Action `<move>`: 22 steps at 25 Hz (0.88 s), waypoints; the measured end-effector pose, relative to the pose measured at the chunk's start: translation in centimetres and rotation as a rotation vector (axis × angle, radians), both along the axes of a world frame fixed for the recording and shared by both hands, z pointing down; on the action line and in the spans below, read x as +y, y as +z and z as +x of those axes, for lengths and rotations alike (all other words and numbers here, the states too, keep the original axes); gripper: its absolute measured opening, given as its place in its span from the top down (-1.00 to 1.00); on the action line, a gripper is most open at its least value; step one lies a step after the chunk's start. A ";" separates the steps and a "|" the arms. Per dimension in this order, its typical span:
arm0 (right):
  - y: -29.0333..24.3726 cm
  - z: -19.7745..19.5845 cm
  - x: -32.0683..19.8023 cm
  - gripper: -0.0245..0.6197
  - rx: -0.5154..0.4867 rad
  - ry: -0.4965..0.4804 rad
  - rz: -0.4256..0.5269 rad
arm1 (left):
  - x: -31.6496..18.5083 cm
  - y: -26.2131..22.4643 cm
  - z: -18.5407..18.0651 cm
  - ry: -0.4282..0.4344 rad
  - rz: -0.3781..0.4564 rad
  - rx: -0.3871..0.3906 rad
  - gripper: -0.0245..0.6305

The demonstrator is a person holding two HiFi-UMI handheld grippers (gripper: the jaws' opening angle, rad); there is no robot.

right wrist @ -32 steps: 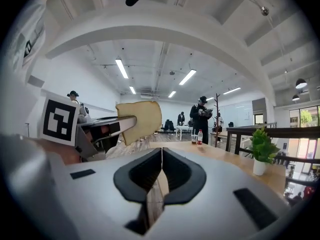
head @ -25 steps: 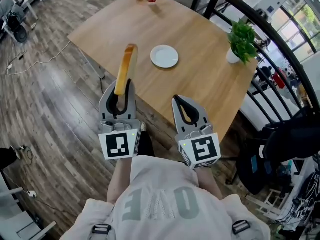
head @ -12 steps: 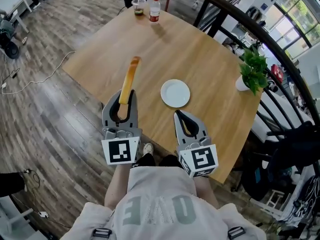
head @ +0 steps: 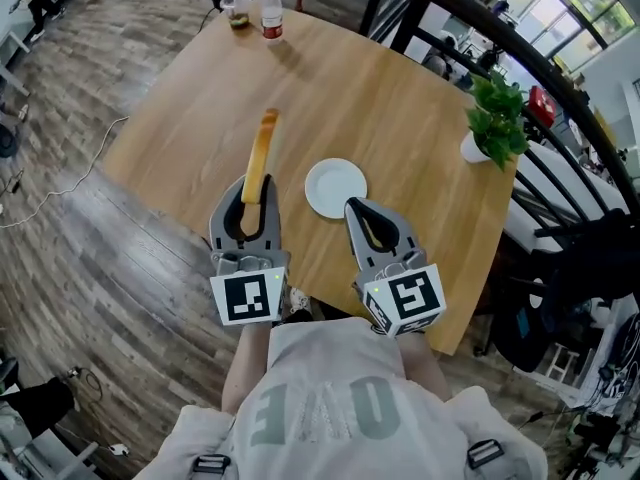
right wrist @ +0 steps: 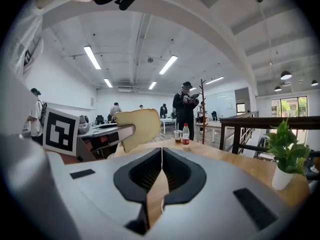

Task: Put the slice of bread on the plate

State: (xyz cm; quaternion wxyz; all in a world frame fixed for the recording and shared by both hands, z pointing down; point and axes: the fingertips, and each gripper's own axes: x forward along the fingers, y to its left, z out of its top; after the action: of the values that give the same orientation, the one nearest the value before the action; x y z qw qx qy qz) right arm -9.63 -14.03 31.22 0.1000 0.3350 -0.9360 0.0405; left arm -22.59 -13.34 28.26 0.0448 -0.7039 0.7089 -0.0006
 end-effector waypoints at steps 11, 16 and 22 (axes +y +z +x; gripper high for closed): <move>2.3 3.6 -3.8 0.86 -0.073 0.098 -0.087 | -5.9 2.3 5.8 0.172 -0.120 -0.294 0.64; 5.4 6.0 -6.3 0.86 -0.069 0.171 -0.167 | -8.8 4.8 8.3 0.230 -0.177 -0.483 0.64; 7.0 6.2 -7.2 0.86 -0.056 0.209 -0.225 | -8.7 8.8 8.7 0.292 -0.282 -0.657 0.64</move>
State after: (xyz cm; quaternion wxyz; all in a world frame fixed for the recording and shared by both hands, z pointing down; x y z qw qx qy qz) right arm -3.43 -21.20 38.17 0.1060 0.4159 -0.8881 0.1647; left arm -13.89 -22.01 37.02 0.1720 -0.7591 0.5418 -0.3171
